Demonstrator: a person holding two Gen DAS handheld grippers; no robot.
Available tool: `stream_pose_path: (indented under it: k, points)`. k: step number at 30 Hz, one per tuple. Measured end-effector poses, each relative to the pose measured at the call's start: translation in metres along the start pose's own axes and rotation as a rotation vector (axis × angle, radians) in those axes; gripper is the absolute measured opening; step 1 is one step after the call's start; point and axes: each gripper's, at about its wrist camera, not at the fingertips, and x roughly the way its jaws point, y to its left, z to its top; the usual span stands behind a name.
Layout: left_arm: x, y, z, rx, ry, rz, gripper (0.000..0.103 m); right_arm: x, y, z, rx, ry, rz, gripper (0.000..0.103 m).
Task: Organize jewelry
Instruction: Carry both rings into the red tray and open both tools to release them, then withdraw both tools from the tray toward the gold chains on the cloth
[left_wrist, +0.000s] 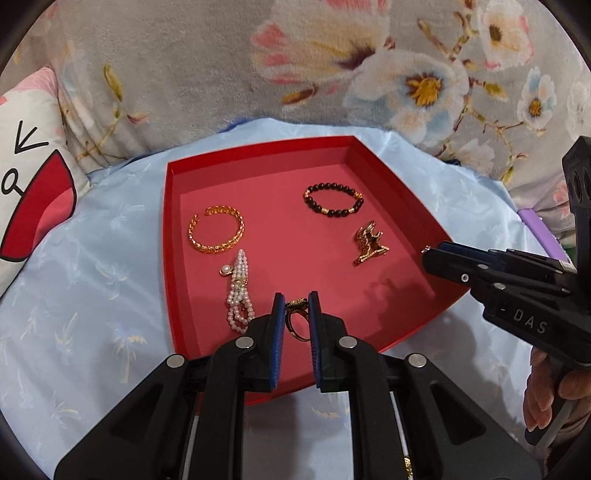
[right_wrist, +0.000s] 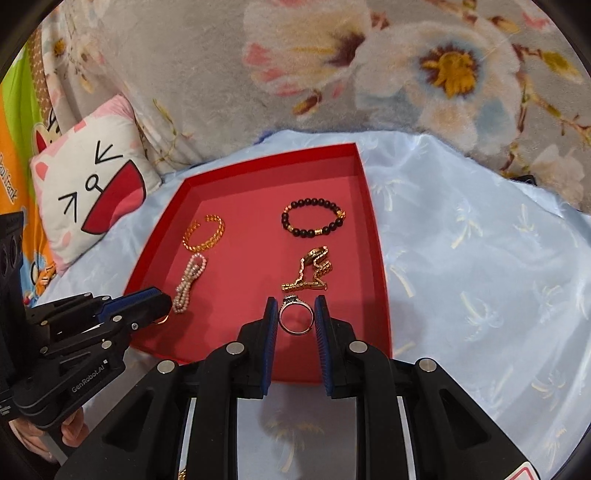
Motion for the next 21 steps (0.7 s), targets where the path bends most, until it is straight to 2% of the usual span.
stream_pose_path:
  k: [10,21]
  points:
    - [0.013,0.003,-0.001,-0.014,0.008,0.013,0.013,0.013,0.002,-0.003,-0.012,-0.016,-0.007,0.019]
    - [-0.008,0.022,0.008,-0.054,-0.046,0.034,0.013,-0.015,-0.012,0.002,0.021,-0.076,0.007,0.02]
